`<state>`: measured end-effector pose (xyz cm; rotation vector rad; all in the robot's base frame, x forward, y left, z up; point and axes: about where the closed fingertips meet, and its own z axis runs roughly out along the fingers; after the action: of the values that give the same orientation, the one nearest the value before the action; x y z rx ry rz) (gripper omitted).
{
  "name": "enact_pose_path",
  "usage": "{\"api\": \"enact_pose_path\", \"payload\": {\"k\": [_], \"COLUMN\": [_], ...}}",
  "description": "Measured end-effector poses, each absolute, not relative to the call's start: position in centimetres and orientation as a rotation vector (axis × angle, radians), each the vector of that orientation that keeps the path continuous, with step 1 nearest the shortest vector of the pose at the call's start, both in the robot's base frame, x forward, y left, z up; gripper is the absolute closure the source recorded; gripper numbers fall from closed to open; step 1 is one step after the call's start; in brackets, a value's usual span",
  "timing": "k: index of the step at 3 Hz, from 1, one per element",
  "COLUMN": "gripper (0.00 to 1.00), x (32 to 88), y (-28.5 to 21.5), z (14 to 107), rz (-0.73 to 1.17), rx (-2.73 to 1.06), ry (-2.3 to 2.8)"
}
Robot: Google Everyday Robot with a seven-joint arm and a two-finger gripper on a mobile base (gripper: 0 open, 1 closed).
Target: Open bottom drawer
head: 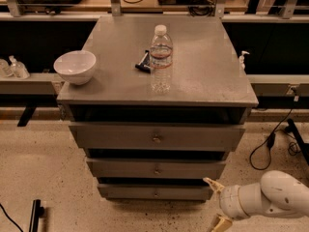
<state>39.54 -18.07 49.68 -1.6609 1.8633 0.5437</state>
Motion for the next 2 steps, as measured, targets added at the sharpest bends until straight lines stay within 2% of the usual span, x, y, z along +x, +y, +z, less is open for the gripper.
{"api": "enact_pose_path", "payload": {"k": [2], "gripper": [0.0], "x": [39.3], "y": [-21.2], "z": [41.4], "rz": [0.649], "rx": [-1.44], "ry": [1.682]}}
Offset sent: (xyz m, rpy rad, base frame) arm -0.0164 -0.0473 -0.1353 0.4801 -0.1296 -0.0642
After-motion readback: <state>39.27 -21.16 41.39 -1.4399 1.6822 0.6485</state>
